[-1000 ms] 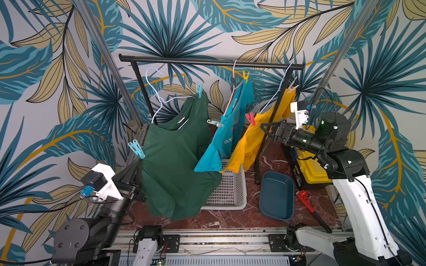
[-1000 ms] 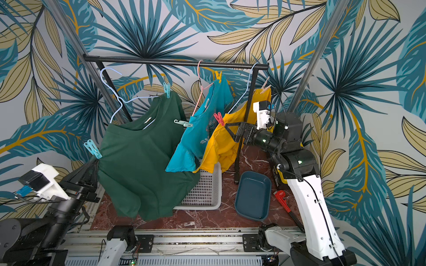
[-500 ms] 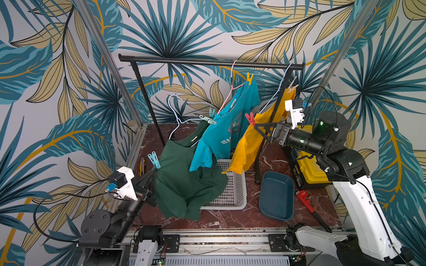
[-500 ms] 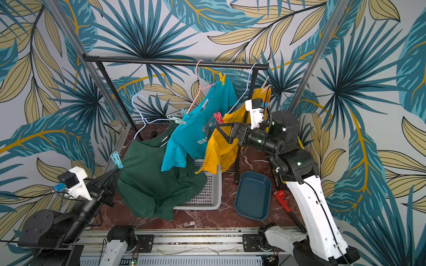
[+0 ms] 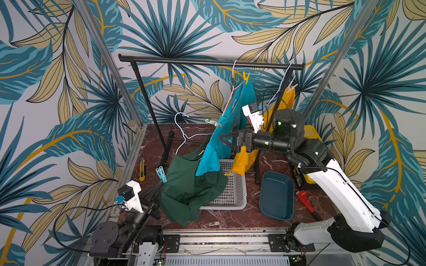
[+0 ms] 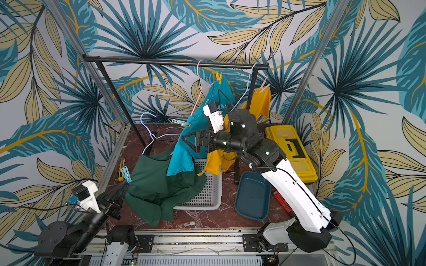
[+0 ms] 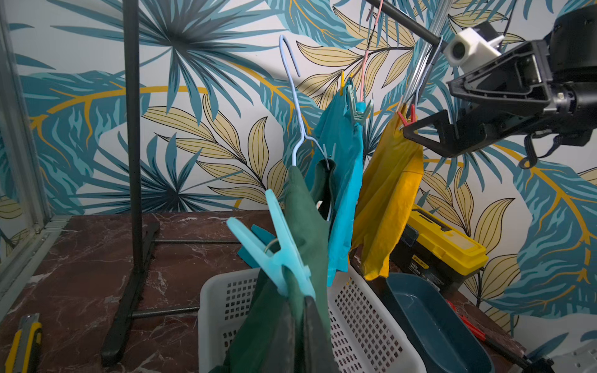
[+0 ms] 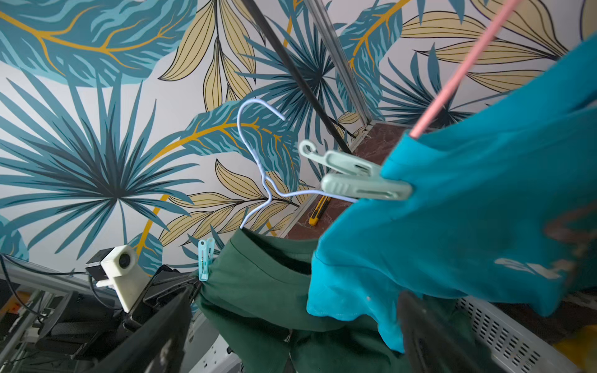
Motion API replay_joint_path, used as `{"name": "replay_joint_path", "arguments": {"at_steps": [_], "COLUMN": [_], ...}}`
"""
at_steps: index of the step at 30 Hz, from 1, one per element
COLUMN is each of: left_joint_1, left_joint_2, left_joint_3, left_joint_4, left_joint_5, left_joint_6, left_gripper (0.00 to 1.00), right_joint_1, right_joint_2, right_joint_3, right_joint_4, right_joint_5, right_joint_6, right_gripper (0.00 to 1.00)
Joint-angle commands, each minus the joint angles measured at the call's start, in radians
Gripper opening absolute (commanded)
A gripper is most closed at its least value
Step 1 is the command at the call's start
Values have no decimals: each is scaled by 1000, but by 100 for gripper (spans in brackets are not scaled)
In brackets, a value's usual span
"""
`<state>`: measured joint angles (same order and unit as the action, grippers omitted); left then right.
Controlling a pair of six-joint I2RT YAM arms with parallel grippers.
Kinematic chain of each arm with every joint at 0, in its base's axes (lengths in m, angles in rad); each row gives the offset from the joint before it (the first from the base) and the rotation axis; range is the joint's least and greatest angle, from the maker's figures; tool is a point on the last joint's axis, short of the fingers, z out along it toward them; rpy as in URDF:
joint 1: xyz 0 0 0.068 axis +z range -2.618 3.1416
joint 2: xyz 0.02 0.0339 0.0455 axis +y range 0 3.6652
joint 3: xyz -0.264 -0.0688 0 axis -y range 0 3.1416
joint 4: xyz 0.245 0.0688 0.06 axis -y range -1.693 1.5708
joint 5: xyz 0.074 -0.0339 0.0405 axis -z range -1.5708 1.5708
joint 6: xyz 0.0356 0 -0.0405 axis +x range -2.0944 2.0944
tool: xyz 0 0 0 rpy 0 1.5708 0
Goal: Remove the clothespins securing t-shirts to the hanger
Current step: Pick up the hanger from the clothes rail.
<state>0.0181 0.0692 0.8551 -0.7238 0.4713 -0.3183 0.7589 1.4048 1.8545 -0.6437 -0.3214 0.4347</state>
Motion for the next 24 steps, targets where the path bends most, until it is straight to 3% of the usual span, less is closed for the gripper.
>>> {"name": "replay_joint_path", "arguments": {"at_steps": [1, 9, 12, 19, 24], "left_joint_1": [-1, 3, 3, 3, 2], "left_joint_2": [-18, -58, -63, -66, -66], "left_joint_3": [-4, -25, -24, -19, -19], "left_joint_4": [-34, -52, -53, -63, -66], "left_joint_5": [58, 128, 143, 170, 187], "left_joint_6": [10, 7, 11, 19, 25], "left_gripper": [0, 0, 0, 0, 0], "right_joint_1": [87, 242, 252, 261, 261], "right_joint_2": [39, 256, 322, 411, 434], "right_joint_3": [69, 263, 319, 402, 405], "right_joint_4": [-18, -92, -107, -157, -119], "right_joint_5": [77, 200, 225, 426, 416], "right_joint_6": [-49, -130, -137, -188, -215], "right_gripper": [98, 95, 93, 89, 79]}}
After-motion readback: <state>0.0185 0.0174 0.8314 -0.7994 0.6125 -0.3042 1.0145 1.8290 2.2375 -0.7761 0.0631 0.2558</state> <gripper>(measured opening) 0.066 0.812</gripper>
